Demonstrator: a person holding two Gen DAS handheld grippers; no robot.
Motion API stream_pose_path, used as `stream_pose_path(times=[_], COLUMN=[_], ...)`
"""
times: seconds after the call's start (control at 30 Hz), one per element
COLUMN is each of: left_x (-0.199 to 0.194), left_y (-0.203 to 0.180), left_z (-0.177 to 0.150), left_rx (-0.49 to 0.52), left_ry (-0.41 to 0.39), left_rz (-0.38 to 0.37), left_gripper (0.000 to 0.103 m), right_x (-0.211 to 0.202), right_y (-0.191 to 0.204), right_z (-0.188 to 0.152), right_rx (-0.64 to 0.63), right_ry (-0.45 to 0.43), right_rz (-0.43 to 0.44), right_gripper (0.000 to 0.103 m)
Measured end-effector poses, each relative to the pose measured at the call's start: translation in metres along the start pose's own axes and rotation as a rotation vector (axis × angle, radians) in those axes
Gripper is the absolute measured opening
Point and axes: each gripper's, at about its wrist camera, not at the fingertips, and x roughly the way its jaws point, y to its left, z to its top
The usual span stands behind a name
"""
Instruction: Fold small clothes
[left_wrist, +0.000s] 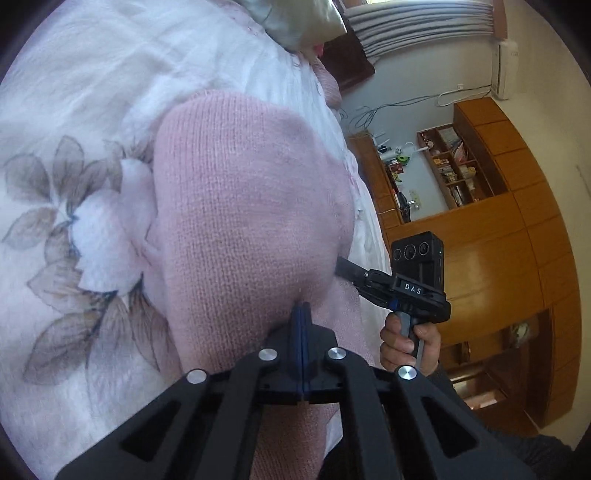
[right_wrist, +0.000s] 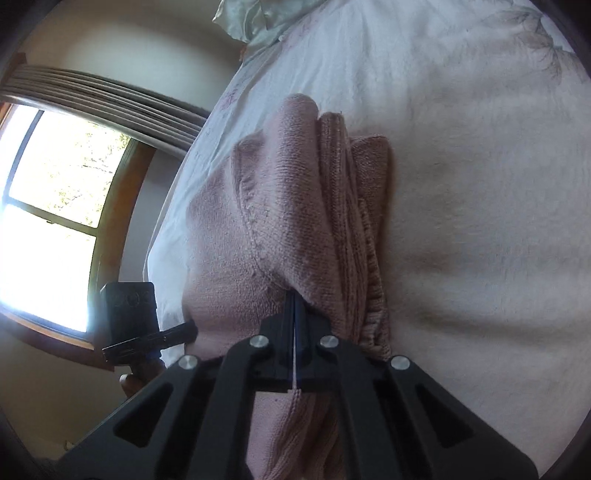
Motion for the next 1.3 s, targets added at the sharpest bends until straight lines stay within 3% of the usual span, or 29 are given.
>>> stream_pose_path(times=[0.03, 0.07, 0.1, 0.13, 0.2, 0.27, 0.33, 0.37, 0.4, 0.53, 0.6, 0.67, 0.77, 0.97, 1.0, 1.07, 1.17, 1.23, 1.3], left_x=[-0.006, -0.015, -0.025, -0.036, -0.054, -0.055, -0.036, -0.024, -0.016, -0.016, -0.017, -0.023, -0.047, -0.035, -0.032, -0.028, -0.024, -0.021, -0.025], left_y=[-0.008, -0.019, -0.028, -0.037, -0.05, -0.044, -0.026, -0.013, -0.001, 0.008, 0.005, 0.001, -0.011, -0.007, -0.004, -0.002, -0.007, -0.011, -0.014], left_z=[-0.001, -0.003, -0.007, -0.012, -0.026, -0.038, -0.046, -0.052, -0.057, -0.065, -0.071, -0.073, -0.08, -0.095, -0.096, -0.098, -0.1, -0.102, -0.099], left_rx=[0.011, 0.019, 0.026, 0.042, 0.079, 0.078, 0.041, 0.023, 0.008, -0.024, -0.003, -0.002, -0.003, -0.007, -0.016, -0.029, -0.009, -0.005, -0.03], left_ry=[-0.012, -0.031, -0.053, -0.08, -0.106, -0.096, -0.032, 0.001, 0.007, -0.059, -0.061, -0.063, -0.114, -0.089, -0.092, -0.098, -0.094, -0.09, -0.093], left_rz=[0.007, -0.027, -0.071, -0.092, -0.116, -0.086, -0.034, -0.006, 0.018, -0.006, 0.012, 0.029, -0.033, 0.003, 0.001, 0.0, 0.02, 0.026, 0.029], left_gripper=[0.023, 0.064, 0.077, 0.083, 0.083, 0.083, 0.082, 0.08, 0.078, 0.08, 0.08, 0.08, 0.082, 0.082, 0.082, 0.082, 0.082, 0.082, 0.081], right_x=[-0.008, -0.016, -0.025, -0.034, -0.043, -0.035, -0.018, -0.014, -0.012, -0.03, -0.043, -0.06, -0.077, -0.035, -0.029, -0.032, -0.044, -0.038, -0.04], right_y=[0.007, 0.015, 0.023, 0.033, 0.047, 0.05, 0.039, 0.028, 0.017, 0.003, 0.015, 0.025, 0.021, 0.015, 0.014, 0.009, -0.003, -0.013, -0.011], right_z=[-0.003, -0.008, -0.016, -0.027, -0.05, -0.069, -0.076, -0.076, -0.076, -0.076, -0.082, -0.093, -0.115, -0.121, -0.12, -0.119, -0.119, -0.122, -0.122], right_rx=[-0.017, -0.034, -0.054, -0.083, -0.119, -0.123, -0.103, -0.084, -0.072, -0.002, -0.016, 0.001, 0.071, 0.116, 0.116, 0.123, 0.161, 0.187, 0.165], right_ry=[-0.017, -0.03, -0.042, -0.048, -0.022, 0.029, 0.076, 0.078, 0.073, 0.021, 0.001, -0.033, -0.055, 0.023, 0.026, -0.021, -0.061, -0.037, -0.04], right_rz=[-0.024, -0.03, -0.029, -0.028, 0.004, 0.024, -0.021, -0.077, -0.115, -0.079, -0.062, -0.027, 0.014, -0.006, -0.018, -0.028, -0.005, 0.009, 0.027], right_gripper=[0.0, 0.005, 0.009, 0.009, 0.009, 0.009, 0.009, 0.001, 0.0, 0.001, 0.015, 0.021, 0.037, 0.037, 0.02, 0.012, 0.011, 0.013, 0.021])
